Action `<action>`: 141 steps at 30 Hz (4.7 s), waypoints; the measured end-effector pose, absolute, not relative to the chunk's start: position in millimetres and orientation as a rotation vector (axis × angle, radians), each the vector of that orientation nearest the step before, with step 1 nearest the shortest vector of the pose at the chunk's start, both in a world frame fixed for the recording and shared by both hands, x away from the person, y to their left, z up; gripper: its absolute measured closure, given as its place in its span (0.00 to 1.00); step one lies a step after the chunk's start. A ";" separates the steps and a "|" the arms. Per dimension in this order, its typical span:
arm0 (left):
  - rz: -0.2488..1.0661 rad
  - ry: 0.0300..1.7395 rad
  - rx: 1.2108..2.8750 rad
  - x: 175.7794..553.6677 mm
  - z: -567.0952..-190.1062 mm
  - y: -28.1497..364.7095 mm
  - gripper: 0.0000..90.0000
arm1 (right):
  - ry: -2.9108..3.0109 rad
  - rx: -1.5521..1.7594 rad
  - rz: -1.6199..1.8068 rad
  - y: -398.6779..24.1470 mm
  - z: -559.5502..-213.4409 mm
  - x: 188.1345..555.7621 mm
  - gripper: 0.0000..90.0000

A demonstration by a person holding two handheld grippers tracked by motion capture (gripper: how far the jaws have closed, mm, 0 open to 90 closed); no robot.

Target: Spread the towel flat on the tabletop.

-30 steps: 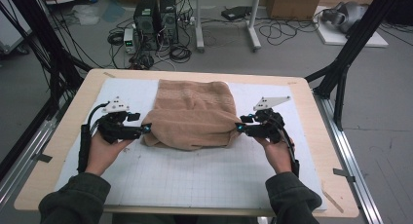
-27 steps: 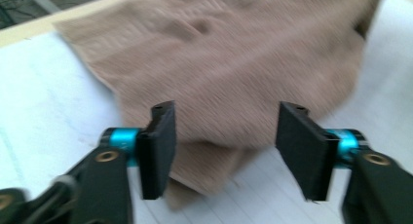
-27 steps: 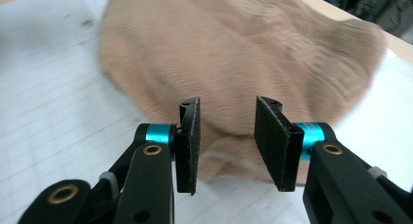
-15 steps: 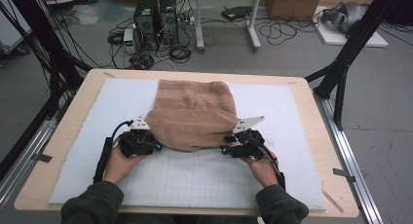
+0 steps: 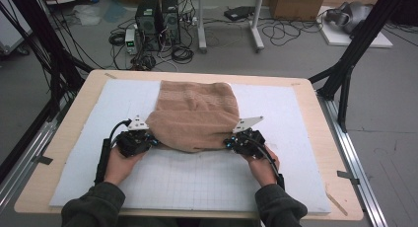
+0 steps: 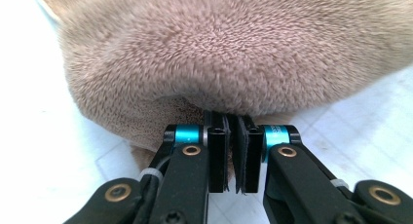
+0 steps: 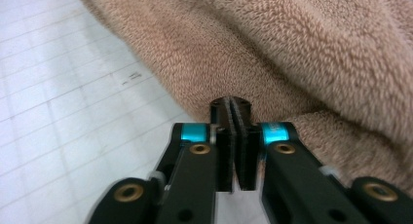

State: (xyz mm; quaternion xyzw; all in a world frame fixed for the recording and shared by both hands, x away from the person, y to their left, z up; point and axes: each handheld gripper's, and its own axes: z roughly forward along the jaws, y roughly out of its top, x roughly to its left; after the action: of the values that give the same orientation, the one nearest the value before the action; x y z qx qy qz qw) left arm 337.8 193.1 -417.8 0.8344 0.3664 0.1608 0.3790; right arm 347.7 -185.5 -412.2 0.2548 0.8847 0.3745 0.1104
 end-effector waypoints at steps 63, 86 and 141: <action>0.350 0.967 2.108 359.3 -406.5 183.7 0.94 | 2.611 0.956 1.048 -190.3 -405.8 400.3 0.86; 0.186 0.847 2.169 332.7 -406.5 197.9 0.62 | 2.667 0.664 1.191 -183.8 -404.3 325.0 0.63; 0.228 0.824 2.108 304.0 -403.3 190.7 0.72 | 2.589 0.778 1.108 -241.0 -401.2 321.3 0.79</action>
State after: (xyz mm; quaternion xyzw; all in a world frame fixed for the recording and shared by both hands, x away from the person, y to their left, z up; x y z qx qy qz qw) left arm 304.0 190.7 -403.3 0.8410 0.3288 0.0911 0.4198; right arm 321.3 -241.0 -401.2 0.2645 0.8809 0.3769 0.1097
